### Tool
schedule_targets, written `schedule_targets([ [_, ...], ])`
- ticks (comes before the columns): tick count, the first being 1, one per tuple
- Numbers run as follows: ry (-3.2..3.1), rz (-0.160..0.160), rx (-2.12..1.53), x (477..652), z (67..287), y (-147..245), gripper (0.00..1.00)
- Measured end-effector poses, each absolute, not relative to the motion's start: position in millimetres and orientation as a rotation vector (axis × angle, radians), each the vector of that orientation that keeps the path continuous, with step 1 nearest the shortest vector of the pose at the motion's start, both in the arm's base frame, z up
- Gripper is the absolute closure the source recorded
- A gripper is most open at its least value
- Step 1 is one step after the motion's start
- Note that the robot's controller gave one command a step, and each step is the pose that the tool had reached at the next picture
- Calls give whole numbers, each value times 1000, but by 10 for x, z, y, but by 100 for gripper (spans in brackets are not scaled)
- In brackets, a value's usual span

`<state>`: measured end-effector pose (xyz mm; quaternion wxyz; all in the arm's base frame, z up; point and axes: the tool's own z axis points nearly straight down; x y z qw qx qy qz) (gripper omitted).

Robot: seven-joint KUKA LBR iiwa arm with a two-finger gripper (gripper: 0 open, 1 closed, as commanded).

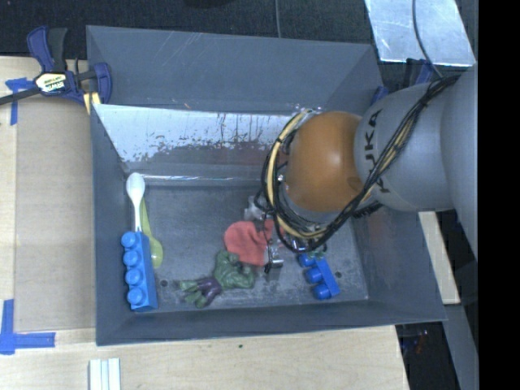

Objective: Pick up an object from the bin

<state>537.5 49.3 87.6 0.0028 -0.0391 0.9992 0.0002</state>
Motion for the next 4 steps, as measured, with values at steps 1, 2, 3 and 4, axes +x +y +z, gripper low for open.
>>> schedule_targets([
  [1,3089,-3,-468,5178,911,467,100],
  [2,3089,-3,-467,5178,911,467,100],
  [3,3094,-2,-451,5294,1514,446,100],
  [4,3091,-4,-477,5302,1894,528,100],
])
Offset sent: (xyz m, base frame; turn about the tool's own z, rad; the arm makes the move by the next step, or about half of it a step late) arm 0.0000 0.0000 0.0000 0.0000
